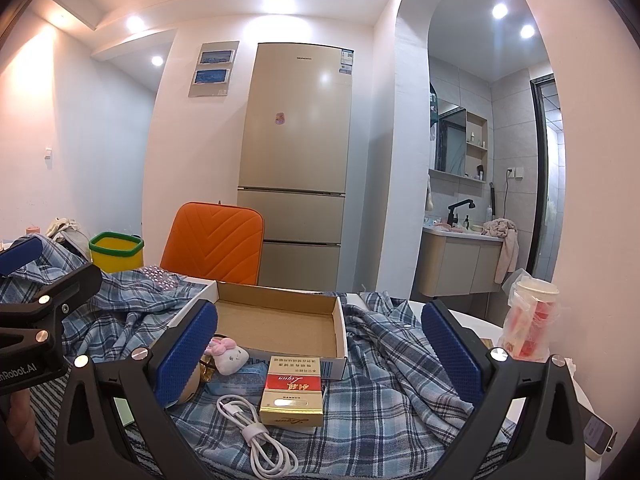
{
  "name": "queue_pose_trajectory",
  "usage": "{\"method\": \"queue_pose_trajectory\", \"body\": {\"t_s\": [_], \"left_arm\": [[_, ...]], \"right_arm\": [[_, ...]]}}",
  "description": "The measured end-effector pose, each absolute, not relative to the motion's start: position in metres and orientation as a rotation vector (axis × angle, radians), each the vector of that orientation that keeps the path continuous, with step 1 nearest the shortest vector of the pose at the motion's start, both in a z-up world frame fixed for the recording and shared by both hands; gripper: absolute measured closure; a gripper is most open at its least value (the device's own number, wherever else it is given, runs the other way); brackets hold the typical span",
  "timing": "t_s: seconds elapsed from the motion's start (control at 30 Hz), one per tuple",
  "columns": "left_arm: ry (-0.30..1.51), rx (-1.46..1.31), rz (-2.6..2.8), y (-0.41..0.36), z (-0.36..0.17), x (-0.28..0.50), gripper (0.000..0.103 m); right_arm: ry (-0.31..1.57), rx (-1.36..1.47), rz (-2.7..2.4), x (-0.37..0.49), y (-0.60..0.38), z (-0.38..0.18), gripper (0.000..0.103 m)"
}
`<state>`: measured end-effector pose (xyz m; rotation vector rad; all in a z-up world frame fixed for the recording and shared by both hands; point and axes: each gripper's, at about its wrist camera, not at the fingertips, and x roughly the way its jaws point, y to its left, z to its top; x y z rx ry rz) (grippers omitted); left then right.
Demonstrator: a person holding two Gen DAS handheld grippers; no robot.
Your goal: Organize soft objects
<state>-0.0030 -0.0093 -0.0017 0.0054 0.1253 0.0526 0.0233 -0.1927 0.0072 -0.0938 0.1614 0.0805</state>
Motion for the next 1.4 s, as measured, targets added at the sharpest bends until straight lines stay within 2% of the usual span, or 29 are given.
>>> {"method": "queue_pose_trajectory", "body": {"t_s": [0.77, 0.93, 1.27, 1.4], "left_arm": [[0.134, 0.008, 0.06, -0.009, -0.002, -0.003, 0.0], [0.206, 0.022, 0.062, -0.009, 0.002, 0.004, 0.0], [0.373, 0.013, -0.013, 0.0, 0.015, 0.028, 0.0], [0.497, -0.024, -0.061, 0.007, 0.005, 0.045, 0.0]], "right_arm": [[0.161, -0.094, 0.081, 0.024, -0.193, 0.007, 0.0], [0.168, -0.093, 0.079, 0.024, -0.195, 0.011, 0.0], [0.328, -0.084, 0.075, 0.061, -0.205, 0.043, 0.0], [0.399, -0.052, 0.133, 0.079, -0.205, 0.039, 0.0]]}}
